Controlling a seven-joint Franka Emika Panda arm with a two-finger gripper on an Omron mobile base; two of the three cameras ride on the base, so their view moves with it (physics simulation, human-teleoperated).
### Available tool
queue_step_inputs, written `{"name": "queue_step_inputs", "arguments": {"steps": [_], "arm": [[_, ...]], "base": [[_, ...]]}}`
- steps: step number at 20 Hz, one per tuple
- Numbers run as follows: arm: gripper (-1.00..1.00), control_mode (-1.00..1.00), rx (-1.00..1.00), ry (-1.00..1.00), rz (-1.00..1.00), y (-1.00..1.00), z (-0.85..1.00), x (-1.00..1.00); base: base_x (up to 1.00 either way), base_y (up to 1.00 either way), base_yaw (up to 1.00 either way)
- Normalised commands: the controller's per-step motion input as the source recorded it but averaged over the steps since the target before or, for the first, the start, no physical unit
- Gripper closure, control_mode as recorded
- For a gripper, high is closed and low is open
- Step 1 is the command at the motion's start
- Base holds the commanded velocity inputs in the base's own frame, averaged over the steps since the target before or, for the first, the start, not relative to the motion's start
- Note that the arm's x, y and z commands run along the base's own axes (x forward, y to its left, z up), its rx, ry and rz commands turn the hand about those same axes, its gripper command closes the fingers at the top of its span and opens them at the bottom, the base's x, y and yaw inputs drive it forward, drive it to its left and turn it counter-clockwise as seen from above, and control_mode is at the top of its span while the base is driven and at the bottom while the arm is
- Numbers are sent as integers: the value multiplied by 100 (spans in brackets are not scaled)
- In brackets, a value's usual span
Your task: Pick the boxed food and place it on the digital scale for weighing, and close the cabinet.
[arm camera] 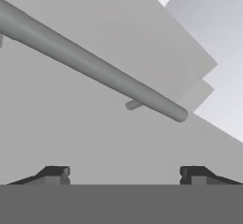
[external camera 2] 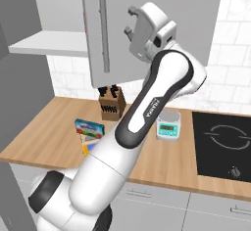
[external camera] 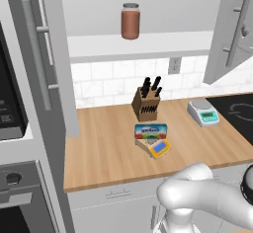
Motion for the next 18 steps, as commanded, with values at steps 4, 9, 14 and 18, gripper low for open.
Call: {"name": "queue_step_inputs", "arguments": {"steps": [4, 9, 14, 18], "arm": [[-100, -100, 0, 0, 0, 22, -24, 67], [-100, -100, 0, 0, 0, 18, -24, 66], [-100, -100, 0, 0, 0, 16, -25, 71], [-100, -100, 0, 0, 0, 11, -21, 68]], "base": [[0, 0, 0], [0, 0, 0], [0, 0, 0], [0, 0, 0]]}}
